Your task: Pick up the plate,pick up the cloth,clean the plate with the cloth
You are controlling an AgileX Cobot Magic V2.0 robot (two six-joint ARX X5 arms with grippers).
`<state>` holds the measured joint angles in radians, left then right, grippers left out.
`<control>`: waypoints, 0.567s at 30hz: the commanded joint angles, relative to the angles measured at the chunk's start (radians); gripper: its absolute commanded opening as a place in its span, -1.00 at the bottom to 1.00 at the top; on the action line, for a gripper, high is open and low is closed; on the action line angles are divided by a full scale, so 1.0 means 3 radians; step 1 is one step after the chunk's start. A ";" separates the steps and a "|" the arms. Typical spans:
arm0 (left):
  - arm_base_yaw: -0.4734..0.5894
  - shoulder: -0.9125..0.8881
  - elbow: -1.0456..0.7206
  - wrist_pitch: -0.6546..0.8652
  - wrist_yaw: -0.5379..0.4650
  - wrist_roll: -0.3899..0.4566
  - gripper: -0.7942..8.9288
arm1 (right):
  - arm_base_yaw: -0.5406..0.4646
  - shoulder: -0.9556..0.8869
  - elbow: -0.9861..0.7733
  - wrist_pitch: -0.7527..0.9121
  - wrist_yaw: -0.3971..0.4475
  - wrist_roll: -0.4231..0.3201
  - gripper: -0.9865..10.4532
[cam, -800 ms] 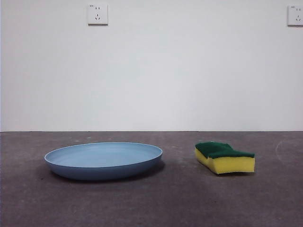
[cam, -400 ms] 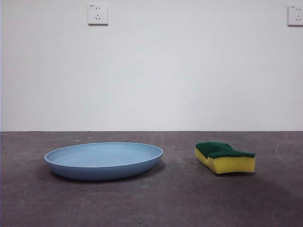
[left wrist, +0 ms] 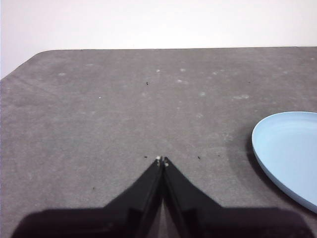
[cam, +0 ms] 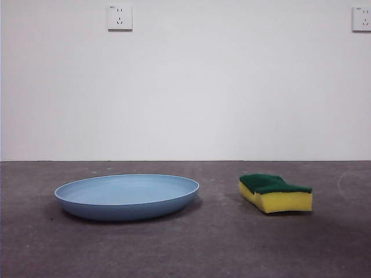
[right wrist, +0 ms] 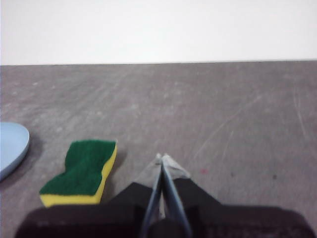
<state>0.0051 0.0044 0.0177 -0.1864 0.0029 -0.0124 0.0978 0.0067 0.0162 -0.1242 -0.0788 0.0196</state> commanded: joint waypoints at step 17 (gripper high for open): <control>0.0013 -0.0008 -0.0046 0.0000 0.0001 -0.0034 -0.84 | 0.0005 -0.0017 -0.0034 -0.0183 0.0024 0.0404 -0.83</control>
<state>0.0051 0.0044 0.0177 -0.1864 0.0029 -0.0128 0.0982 0.0040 0.0170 -0.1688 -0.0753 0.1284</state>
